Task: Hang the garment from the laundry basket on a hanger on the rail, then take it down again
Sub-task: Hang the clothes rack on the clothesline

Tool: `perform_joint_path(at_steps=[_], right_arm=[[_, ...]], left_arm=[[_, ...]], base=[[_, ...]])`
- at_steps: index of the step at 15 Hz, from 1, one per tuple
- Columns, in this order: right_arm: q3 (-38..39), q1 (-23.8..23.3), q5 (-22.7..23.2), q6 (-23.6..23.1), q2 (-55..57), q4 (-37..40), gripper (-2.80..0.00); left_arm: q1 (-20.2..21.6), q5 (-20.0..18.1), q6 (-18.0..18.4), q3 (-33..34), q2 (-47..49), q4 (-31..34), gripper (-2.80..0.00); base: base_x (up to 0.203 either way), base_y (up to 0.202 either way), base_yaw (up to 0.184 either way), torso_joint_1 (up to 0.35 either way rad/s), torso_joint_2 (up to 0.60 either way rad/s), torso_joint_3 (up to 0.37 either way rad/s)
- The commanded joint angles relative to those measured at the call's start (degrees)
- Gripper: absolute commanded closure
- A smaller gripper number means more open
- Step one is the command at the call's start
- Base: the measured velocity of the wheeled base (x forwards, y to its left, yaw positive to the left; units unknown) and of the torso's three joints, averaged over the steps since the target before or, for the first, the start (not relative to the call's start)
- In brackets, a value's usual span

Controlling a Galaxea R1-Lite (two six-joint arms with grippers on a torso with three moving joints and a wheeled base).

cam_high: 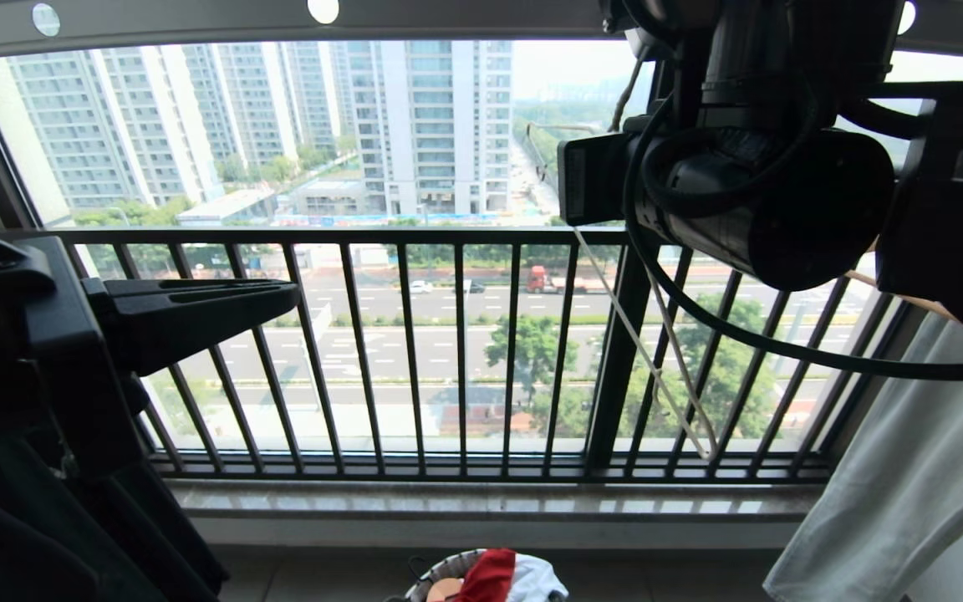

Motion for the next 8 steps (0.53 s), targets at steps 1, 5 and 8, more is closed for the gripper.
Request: perform_joint_path(at_steps=[1, 5, 8], right_arm=[[-0.05, -1.09, -0.25, 0.29, -0.13, -0.22, 0.00], [-0.83, -1.77, -0.25, 0.56, 0.20, 0.03, 0.00], [-3.21, -3.27, -0.25, 0.56, 2.30, 0.26, 0.00]], left_arm=[[0.01, -0.08, 0.02, 0.00, 0.00, -0.04, 0.00], [0.01, -0.08, 0.02, 0.00, 0.09, -0.04, 0.00], [0.01, -0.08, 0.02, 0.00, -0.09, -0.04, 0.00]], base=[[0.000, 0.000, 0.000, 0.000, 0.00, 0.000], [0.000, 0.000, 0.000, 0.000, 0.00, 0.000], [0.000, 0.000, 0.000, 0.000, 0.00, 0.000]])
